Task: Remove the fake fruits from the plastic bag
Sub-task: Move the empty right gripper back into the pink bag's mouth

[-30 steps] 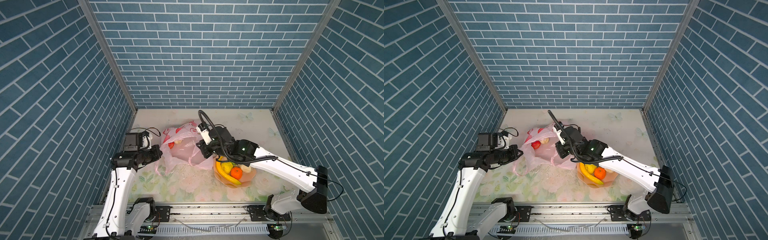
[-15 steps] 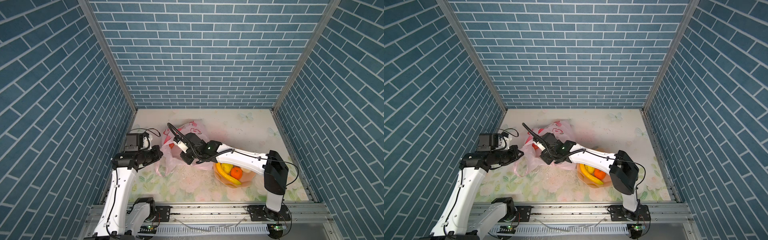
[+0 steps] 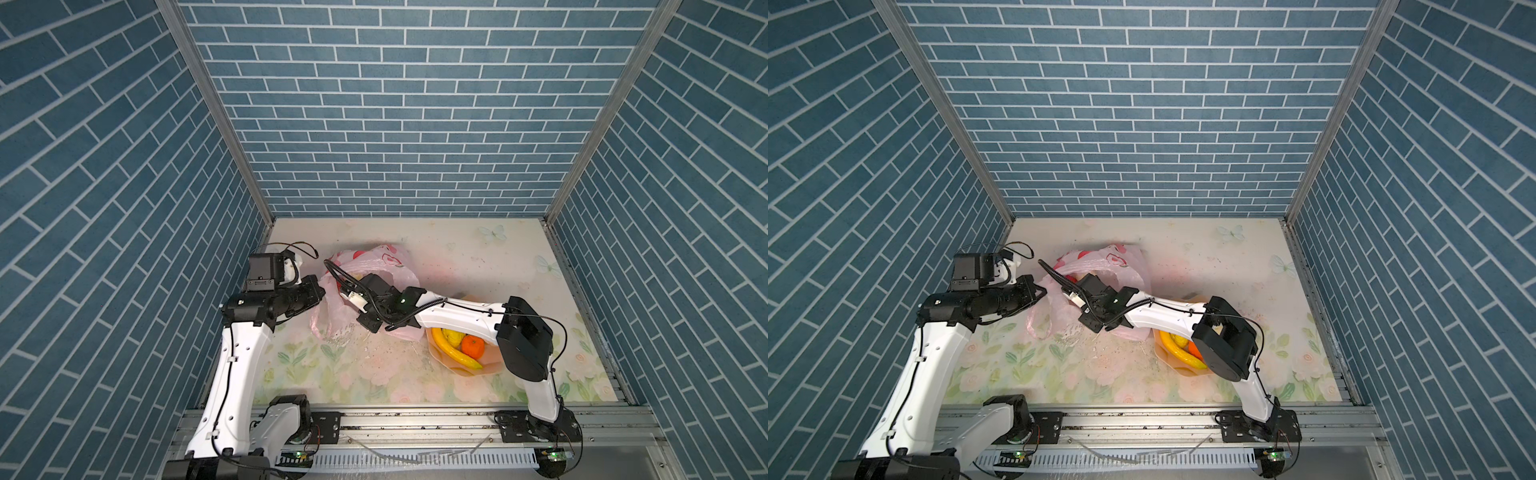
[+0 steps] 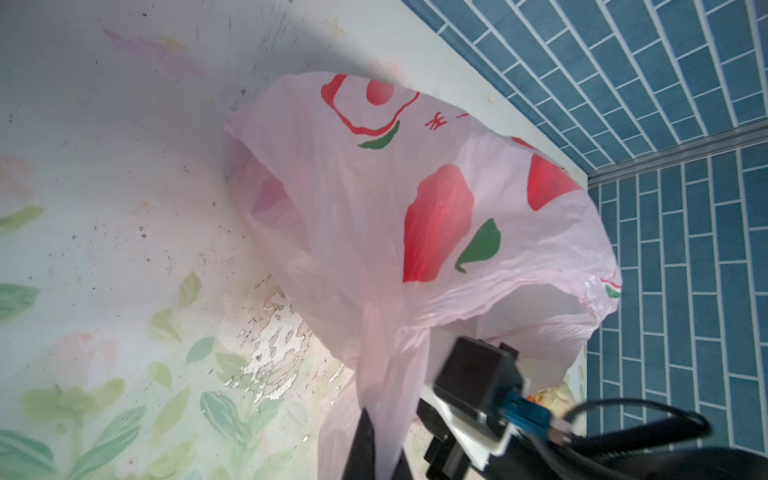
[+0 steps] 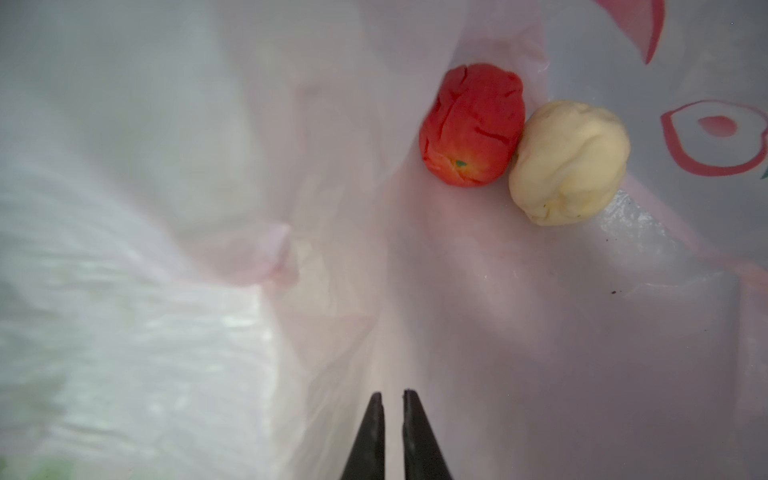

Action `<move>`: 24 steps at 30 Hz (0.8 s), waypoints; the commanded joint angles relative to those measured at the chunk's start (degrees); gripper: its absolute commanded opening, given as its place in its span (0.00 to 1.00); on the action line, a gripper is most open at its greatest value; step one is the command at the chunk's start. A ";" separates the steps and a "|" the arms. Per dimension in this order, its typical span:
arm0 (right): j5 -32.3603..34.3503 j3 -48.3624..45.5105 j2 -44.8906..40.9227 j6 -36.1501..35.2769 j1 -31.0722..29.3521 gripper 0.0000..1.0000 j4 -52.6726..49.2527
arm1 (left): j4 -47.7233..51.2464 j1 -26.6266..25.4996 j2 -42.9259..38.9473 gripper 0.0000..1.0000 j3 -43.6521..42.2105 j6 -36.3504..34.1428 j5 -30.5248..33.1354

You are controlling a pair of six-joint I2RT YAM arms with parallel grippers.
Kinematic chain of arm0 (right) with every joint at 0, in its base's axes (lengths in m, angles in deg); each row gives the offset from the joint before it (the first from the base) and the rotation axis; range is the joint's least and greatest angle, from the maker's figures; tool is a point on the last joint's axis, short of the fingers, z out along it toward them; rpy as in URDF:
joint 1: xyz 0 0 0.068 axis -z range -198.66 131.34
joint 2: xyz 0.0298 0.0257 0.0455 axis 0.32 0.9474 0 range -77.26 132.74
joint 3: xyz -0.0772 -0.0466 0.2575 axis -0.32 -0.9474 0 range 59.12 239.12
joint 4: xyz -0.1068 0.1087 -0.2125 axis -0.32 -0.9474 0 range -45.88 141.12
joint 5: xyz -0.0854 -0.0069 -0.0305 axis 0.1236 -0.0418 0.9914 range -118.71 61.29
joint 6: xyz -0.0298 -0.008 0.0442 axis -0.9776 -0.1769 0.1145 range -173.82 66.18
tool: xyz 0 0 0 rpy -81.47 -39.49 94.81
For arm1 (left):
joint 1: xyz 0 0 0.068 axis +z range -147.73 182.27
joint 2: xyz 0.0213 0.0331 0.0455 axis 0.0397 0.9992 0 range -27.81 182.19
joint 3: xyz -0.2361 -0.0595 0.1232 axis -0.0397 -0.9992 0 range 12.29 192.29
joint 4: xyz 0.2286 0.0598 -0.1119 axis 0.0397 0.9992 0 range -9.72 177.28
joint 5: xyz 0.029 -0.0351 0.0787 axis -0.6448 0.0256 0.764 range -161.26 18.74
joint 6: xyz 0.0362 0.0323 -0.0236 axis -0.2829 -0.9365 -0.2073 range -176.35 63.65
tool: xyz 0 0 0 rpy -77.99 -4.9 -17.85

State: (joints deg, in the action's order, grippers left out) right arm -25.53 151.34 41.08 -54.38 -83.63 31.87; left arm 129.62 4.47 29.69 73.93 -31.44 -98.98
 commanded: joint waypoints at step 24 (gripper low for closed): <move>1.30 29.26 21.34 13.93 4.76 0.61 -0.49 | 9.77 -0.26 -10.78 0.00 -11.55 -5.72 -3.01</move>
State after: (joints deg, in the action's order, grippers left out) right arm -22.87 177.68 60.56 -45.83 -79.70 29.03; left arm 137.58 4.43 19.19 63.23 -36.25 -101.78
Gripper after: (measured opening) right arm 0.604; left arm 0.047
